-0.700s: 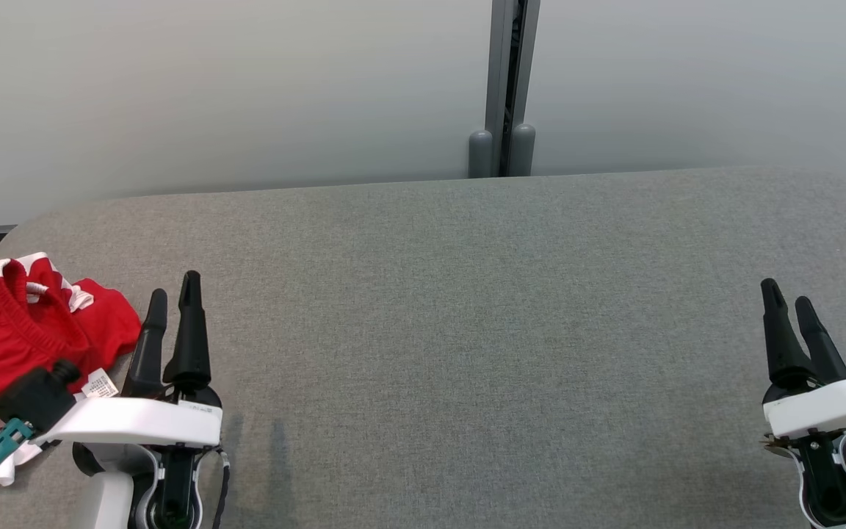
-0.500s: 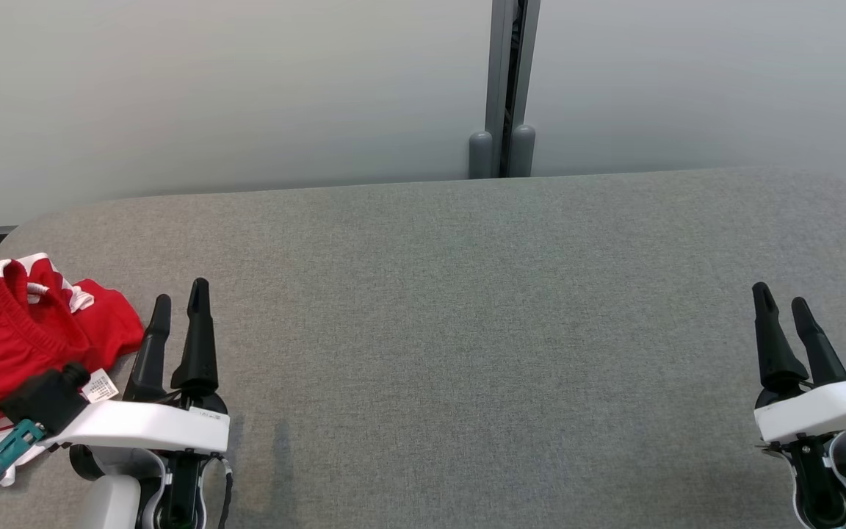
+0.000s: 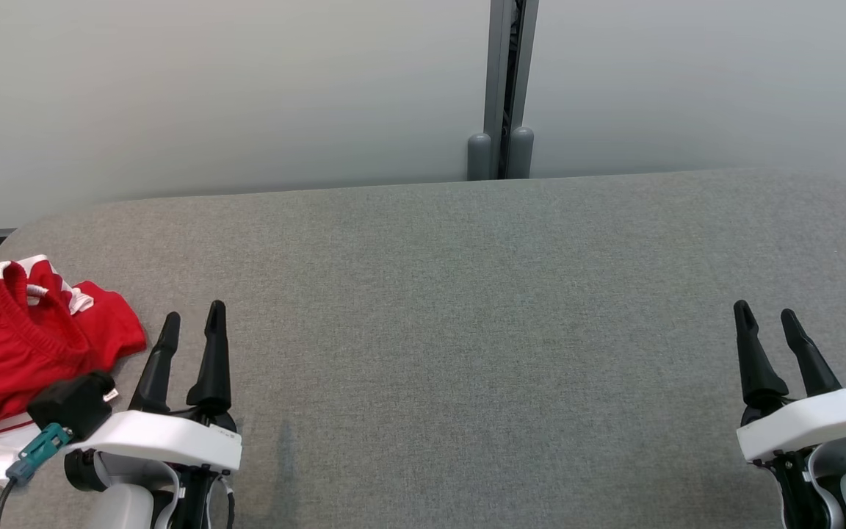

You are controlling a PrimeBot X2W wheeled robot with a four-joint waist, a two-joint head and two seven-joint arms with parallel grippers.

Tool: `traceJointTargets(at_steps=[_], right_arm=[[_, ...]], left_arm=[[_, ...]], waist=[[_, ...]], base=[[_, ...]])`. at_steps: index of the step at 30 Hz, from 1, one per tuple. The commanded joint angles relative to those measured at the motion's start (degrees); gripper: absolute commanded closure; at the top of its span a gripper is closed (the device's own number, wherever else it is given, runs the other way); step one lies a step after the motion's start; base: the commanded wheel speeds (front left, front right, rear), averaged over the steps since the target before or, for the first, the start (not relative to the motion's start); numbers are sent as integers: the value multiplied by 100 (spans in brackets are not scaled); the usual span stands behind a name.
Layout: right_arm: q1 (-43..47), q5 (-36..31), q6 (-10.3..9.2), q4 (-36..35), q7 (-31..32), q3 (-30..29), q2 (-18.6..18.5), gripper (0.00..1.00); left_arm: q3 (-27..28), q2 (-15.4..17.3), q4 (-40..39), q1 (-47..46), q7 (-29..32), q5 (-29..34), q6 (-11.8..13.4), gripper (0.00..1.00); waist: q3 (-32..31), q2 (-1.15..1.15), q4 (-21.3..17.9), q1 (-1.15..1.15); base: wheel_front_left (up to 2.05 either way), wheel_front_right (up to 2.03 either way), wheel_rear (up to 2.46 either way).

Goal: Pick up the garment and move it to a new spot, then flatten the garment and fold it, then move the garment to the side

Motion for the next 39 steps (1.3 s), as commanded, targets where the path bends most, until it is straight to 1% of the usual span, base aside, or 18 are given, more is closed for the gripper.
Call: traceJointTargets(at_steps=[1,24,39], right_arm=[[-37,-135,23,-30,-81,10,-70,0],[30,-1234,26,367,-484,130,-70,0],[67,-1686,28,439,-682,143,-59,0]], left_arm=[[-7,40,-9,-42,-48,137,-7,0],[50,23,623,-78,-269,1404,-9,0],[159,-27,887,-144,-378,1775,-10,0]], waist=[[-2,0,1,0],[-38,0,8,0],[-42,0,17,0]], base=[[0,0,0],[0,0,0],[0,0,0]])
